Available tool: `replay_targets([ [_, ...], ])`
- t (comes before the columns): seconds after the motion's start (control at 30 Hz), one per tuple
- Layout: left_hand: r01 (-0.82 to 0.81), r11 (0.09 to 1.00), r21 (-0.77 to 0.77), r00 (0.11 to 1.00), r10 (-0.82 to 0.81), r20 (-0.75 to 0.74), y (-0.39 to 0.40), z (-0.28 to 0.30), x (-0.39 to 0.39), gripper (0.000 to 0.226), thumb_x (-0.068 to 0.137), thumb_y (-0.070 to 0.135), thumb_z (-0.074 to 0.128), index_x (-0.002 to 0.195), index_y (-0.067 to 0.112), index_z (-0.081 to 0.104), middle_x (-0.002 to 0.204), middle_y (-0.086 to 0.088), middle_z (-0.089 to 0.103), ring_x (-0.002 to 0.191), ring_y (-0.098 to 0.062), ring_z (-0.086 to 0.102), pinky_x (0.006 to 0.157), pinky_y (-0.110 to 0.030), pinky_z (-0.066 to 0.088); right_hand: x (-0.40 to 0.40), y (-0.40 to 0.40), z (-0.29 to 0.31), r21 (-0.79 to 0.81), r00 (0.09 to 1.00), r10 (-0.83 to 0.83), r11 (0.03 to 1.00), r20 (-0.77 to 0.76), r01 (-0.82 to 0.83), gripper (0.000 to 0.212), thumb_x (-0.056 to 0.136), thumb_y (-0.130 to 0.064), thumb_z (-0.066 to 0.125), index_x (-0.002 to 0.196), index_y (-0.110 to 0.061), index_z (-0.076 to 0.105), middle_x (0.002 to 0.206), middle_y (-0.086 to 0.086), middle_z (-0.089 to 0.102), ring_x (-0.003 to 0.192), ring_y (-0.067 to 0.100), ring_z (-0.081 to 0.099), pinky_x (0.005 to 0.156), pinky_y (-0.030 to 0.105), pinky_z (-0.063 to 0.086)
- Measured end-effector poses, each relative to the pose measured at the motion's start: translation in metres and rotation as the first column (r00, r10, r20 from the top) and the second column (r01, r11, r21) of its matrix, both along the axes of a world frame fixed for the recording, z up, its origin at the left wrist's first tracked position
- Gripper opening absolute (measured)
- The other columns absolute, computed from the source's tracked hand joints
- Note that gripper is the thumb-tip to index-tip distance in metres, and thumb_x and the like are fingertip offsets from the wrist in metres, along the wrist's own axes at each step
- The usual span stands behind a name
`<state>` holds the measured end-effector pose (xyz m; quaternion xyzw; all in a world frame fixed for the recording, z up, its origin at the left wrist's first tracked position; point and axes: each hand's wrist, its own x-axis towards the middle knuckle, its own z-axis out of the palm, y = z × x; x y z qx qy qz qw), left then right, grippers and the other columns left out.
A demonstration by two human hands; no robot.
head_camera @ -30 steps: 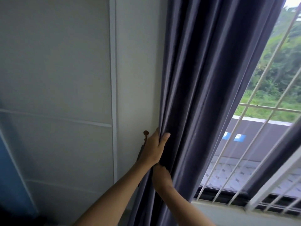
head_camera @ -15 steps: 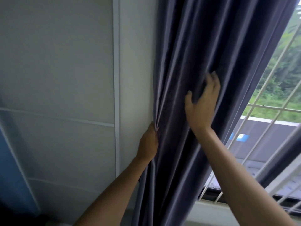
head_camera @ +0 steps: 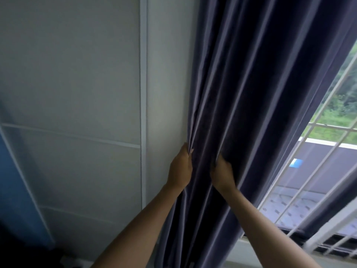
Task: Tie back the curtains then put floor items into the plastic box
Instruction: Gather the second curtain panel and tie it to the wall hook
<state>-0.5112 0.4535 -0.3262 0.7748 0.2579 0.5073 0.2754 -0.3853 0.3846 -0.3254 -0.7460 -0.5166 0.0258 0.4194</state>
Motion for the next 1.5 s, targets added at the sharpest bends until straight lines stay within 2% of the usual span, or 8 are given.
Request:
replay_targets([
  [0.33, 0.022, 0.987, -0.157, 0.999, -0.018, 0.032, -0.019, 0.000, 0.015, 0.064, 0.097, 0.052, 0.022, 0.151, 0.019, 0.015, 0.154, -0.004, 0.030, 0.140, -0.016, 0.034, 0.116, -0.025, 0.027, -0.038, -0.020, -0.075, -0.505, 0.966, 0.070, 0.860, 0.251, 0.069, 0.068, 0.097, -0.009, 0.043, 0.153, -0.009, 0.003, 0.142, 0.022, 0.045, 0.118, 0.028, 0.058, 0.097, 0.032, 0.048],
  [0.63, 0.067, 0.980, -0.190, 0.995, -0.053, 0.079, -0.032, -0.009, 0.026, 0.080, 0.089, 0.073, 0.023, 0.151, 0.025, 0.006, 0.157, -0.004, 0.026, 0.143, -0.017, 0.029, 0.116, -0.041, 0.031, -0.048, -0.018, -0.083, -0.544, 0.979, 0.095, 0.839, 0.182, 0.020, 0.038, 0.096, 0.000, 0.040, 0.133, -0.006, 0.048, 0.110, 0.011, 0.068, 0.090, 0.023, 0.068, 0.071, 0.028, 0.053],
  [1.0, 0.057, 0.989, -0.136, 0.997, -0.063, -0.037, -0.033, -0.005, 0.033, 0.081, 0.085, 0.072, 0.025, 0.146, 0.026, -0.001, 0.158, -0.005, 0.020, 0.144, -0.019, 0.026, 0.118, -0.034, 0.026, -0.050, -0.029, -0.080, -0.583, 0.905, 0.157, 0.805, 0.396, 0.116, 0.049, 0.101, -0.011, 0.039, 0.148, -0.006, 0.025, 0.134, 0.012, 0.055, 0.105, 0.020, 0.065, 0.086, 0.026, 0.053],
  [1.2, -0.022, 0.997, -0.077, 0.999, 0.019, -0.040, -0.024, -0.009, 0.034, 0.077, 0.095, 0.064, 0.015, 0.145, 0.008, 0.034, 0.136, -0.011, 0.054, 0.123, -0.020, 0.055, 0.103, -0.038, 0.047, -0.051, -0.044, -0.032, -0.732, 0.971, 0.239, 0.656, -0.028, -0.183, 0.060, 0.095, -0.011, 0.051, 0.149, -0.018, 0.024, 0.116, 0.011, 0.066, 0.093, 0.022, 0.066, 0.075, 0.029, 0.054],
  [1.27, -0.034, 0.997, -0.064, 0.999, 0.032, -0.034, -0.021, -0.006, 0.030, 0.075, 0.096, 0.061, 0.016, 0.141, 0.006, 0.039, 0.131, -0.013, 0.058, 0.119, -0.022, 0.057, 0.102, -0.038, 0.048, -0.041, -0.049, 0.011, -0.617, 0.970, 0.214, 0.781, 0.120, -0.096, 0.033, 0.096, -0.018, 0.051, 0.129, -0.022, 0.052, 0.111, 0.005, 0.068, 0.092, 0.019, 0.066, 0.074, 0.028, 0.052],
  [1.37, -0.031, 0.998, -0.053, 0.999, 0.030, -0.021, -0.018, -0.006, 0.025, 0.072, 0.096, 0.058, 0.018, 0.140, 0.006, 0.041, 0.134, -0.012, 0.056, 0.121, -0.021, 0.055, 0.109, -0.025, 0.037, -0.022, -0.063, 0.085, 0.026, 0.968, -0.034, 0.999, 0.250, 0.029, 0.028, 0.092, -0.014, 0.052, 0.114, -0.022, 0.067, 0.102, 0.006, 0.072, 0.088, 0.024, 0.067, 0.079, 0.034, 0.053],
  [1.43, -0.006, 0.997, -0.082, 1.000, 0.005, -0.013, -0.017, -0.008, 0.024, 0.071, 0.095, 0.059, 0.018, 0.142, 0.010, 0.038, 0.136, -0.010, 0.053, 0.123, -0.018, 0.052, 0.110, -0.017, 0.030, -0.008, -0.071, 0.131, 0.488, 0.941, -0.216, 0.870, 0.260, 0.065, 0.028, 0.087, -0.009, 0.059, 0.113, -0.014, 0.066, 0.103, 0.010, 0.067, 0.094, 0.029, 0.062, 0.086, 0.037, 0.050],
  [1.5, 0.006, 0.995, -0.096, 1.000, -0.007, -0.012, -0.018, -0.008, 0.025, 0.070, 0.095, 0.059, 0.018, 0.143, 0.011, 0.036, 0.137, -0.008, 0.053, 0.123, -0.014, 0.051, 0.110, -0.017, 0.030, 0.007, -0.072, 0.161, 0.670, 0.919, -0.324, 0.736, 0.225, 0.096, 0.038, 0.084, -0.012, 0.064, 0.121, -0.008, 0.059, 0.116, 0.014, 0.057, 0.110, 0.029, 0.054, 0.095, 0.039, 0.045],
])
